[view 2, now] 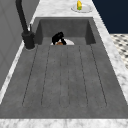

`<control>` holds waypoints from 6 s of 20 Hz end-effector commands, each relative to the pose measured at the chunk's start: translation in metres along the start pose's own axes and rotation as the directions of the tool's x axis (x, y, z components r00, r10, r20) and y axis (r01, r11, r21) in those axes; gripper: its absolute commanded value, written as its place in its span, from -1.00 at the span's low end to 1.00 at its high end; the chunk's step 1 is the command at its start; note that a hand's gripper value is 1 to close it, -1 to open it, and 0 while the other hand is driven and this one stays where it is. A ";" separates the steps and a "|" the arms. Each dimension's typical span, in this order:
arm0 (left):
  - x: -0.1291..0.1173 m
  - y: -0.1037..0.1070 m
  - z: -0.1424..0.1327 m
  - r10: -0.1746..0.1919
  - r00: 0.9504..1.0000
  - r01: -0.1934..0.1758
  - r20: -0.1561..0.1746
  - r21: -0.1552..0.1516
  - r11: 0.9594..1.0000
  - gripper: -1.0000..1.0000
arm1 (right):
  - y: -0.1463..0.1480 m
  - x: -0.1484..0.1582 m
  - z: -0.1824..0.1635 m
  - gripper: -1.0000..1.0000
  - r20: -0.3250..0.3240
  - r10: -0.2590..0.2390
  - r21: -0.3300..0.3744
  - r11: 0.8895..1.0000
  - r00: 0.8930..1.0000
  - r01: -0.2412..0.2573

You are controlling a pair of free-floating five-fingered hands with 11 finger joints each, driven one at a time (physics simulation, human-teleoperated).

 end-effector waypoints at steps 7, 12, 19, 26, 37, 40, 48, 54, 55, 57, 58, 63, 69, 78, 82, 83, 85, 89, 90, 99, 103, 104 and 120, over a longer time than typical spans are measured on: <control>0.000 0.000 0.000 0.000 1.000 0.000 0.000 0.000 1.000 0.00 | 0.013 -0.009 0.013 -1.00 0.055 -0.039 -0.034 0.999 0.998 0.041; 0.000 0.000 0.000 0.000 1.000 0.000 0.000 0.000 1.000 0.00 | -0.010 -0.009 0.023 -1.00 -0.006 0.098 -0.193 0.976 0.995 -0.097; 0.000 0.000 0.000 0.000 1.000 0.000 0.000 0.000 1.000 0.00 | -0.039 -0.009 0.041 -1.00 0.004 0.086 -0.212 0.974 0.996 -0.083; 0.000 0.000 0.000 0.000 1.000 0.000 0.000 0.000 1.000 0.00 | -0.059 -0.021 0.074 -1.00 0.005 0.095 -0.219 0.971 0.995 -0.091; 0.000 0.000 0.000 0.000 1.000 0.000 0.000 0.000 1.000 0.00 | -0.074 -0.030 0.096 -1.00 -0.013 0.098 -0.228 0.969 0.995 -0.098; 0.000 0.000 0.000 0.000 1.000 0.000 0.000 0.000 1.000 0.00 | -0.094 -0.032 0.103 -1.00 0.007 0.122 -0.257 0.959 0.992 -0.116; 0.000 0.000 0.000 0.000 1.000 0.000 0.000 0.000 1.000 0.00 | -0.134 -0.044 0.135 -1.00 0.022 0.112 -0.225 0.969 0.994 -0.104; 0.000 0.000 0.000 0.000 1.000 0.000 0.000 0.000 1.000 0.00 | -0.155 -0.066 0.157 -1.00 0.022 0.105 -0.197 0.975 0.994 -0.098; 0.000 0.000 0.000 0.000 1.000 0.000 0.000 0.000 1.000 0.00 | -0.155 -0.068 0.161 -1.00 0.026 0.108 -0.191 0.976 0.994 -0.101; 0.000 0.000 0.000 0.000 1.000 0.000 0.000 0.000 1.000 0.00 | -0.156 -0.074 0.167 -1.00 0.033 0.110 -0.184 0.978 0.993 -0.102; 0.000 0.000 0.000 0.000 1.000 0.000 0.000 0.000 1.000 0.00 | -0.157 -0.077 0.170 -1.00 0.037 0.111 -0.185 0.977 0.993 -0.103; 0.000 0.000 0.000 0.000 1.000 0.000 0.000 0.000 1.000 0.00 | -0.159 -0.093 0.192 -1.00 0.044 0.126 -0.205 0.972 0.991 -0.114; 0.000 0.000 0.000 0.000 1.000 0.000 0.000 0.000 1.000 0.00 | -0.159 -0.118 0.221 -1.00 0.076 0.124 -0.217 0.970 0.989 -0.104; 0.000 0.000 0.000 0.000 1.000 0.000 0.000 0.000 1.000 0.00 | -0.175 -0.163 0.264 -1.00 0.116 0.125 -0.228 0.969 0.985 -0.096; 0.000 0.000 0.000 0.000 1.000 0.000 0.000 0.000 1.000 0.00 | -0.183 -0.185 0.280 -1.00 0.124 0.129 -0.227 0.969 0.984 -0.098; 0.000 0.000 0.000 0.000 1.000 0.000 0.000 0.000 1.000 0.00 | -0.184 -0.191 0.284 -1.00 0.124 0.127 -0.224 0.970 0.984 -0.097; 0.000 0.000 0.000 0.000 1.000 0.000 0.000 0.000 1.000 0.00 | -0.187 -0.202 0.292 -1.00 0.123 0.125 -0.218 0.971 0.984 -0.096; 0.000 0.000 0.000 0.000 1.000 0.000 0.000 0.000 1.000 0.00 | -0.186 -0.224 0.305 -1.00 0.123 0.120 -0.207 0.974 0.985 -0.092; 0.000 0.000 0.000 0.000 1.000 0.000 0.000 0.000 1.000 0.00 | -0.187 -0.229 0.307 -1.00 0.122 0.121 -0.202 0.975 0.985 -0.095; 0.000 0.000 0.000 0.000 1.000 0.000 0.000 0.000 1.000 0.00 | -0.195 -0.275 0.330 -1.00 0.108 0.141 -0.186 0.975 0.984 -0.119; 0.000 0.000 0.000 0.000 1.000 0.000 0.000 0.000 1.000 0.00 | -0.200 -0.295 0.338 -1.00 0.106 0.146 -0.174 0.977 0.983 -0.126; 0.000 0.000 0.000 0.000 1.000 0.000 0.000 0.000 1.000 0.00 | -0.201 -0.300 0.340 -1.00 0.105 0.141 -0.167 0.978 0.984 -0.122; 0.000 0.000 0.000 0.000 1.000 0.000 0.000 0.000 1.000 0.00 | -0.179 -0.374 0.335 -1.00 0.058 0.102 -0.130 0.987 0.993 -0.094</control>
